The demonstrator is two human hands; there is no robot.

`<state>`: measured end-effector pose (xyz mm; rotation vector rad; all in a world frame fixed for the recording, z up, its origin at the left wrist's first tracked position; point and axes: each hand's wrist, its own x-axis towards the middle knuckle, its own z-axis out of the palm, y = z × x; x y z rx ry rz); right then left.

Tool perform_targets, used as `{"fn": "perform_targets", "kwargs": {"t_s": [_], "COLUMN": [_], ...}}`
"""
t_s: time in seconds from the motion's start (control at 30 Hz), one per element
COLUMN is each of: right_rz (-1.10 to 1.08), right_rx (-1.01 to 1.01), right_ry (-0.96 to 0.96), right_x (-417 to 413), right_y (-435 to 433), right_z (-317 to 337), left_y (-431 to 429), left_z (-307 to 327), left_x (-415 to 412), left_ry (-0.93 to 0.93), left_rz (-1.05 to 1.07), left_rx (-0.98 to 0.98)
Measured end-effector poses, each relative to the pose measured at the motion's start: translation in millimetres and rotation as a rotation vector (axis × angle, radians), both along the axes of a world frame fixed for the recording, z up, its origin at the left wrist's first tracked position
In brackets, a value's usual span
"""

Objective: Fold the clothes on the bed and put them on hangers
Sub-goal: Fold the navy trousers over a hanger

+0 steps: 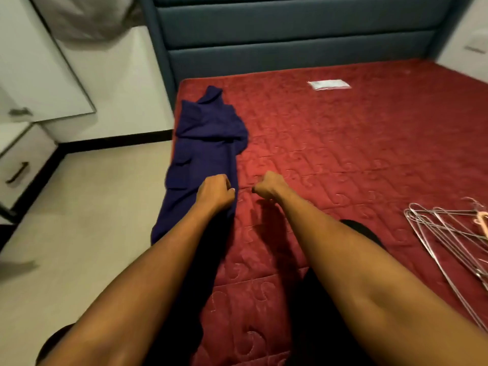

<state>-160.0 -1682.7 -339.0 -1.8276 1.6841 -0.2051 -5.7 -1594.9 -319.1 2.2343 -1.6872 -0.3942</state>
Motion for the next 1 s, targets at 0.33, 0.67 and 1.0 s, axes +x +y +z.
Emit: {"fn": "perform_targets", "kwargs": {"t_s": [0.33, 0.67, 1.0], "right_rz": [-0.163, -0.733, -0.7], "right_rx": [-0.171, -0.318, -0.35], "right_ry": [0.127, 0.401, 0.552], "right_x": [-193.6, -413.4, -444.0], "right_y": [-24.1, -4.1, -9.5], "right_z": [18.2, 3.8, -34.8], "left_y": [-76.1, -130.6, -141.0], "left_z": [3.8, -23.6, -54.6], "left_x": [-162.5, -313.4, -342.9], "left_ry": [0.095, 0.119, 0.163], "left_rz": [-0.459, -0.711, -0.711], "left_rx": [0.034, 0.245, 0.313]}}
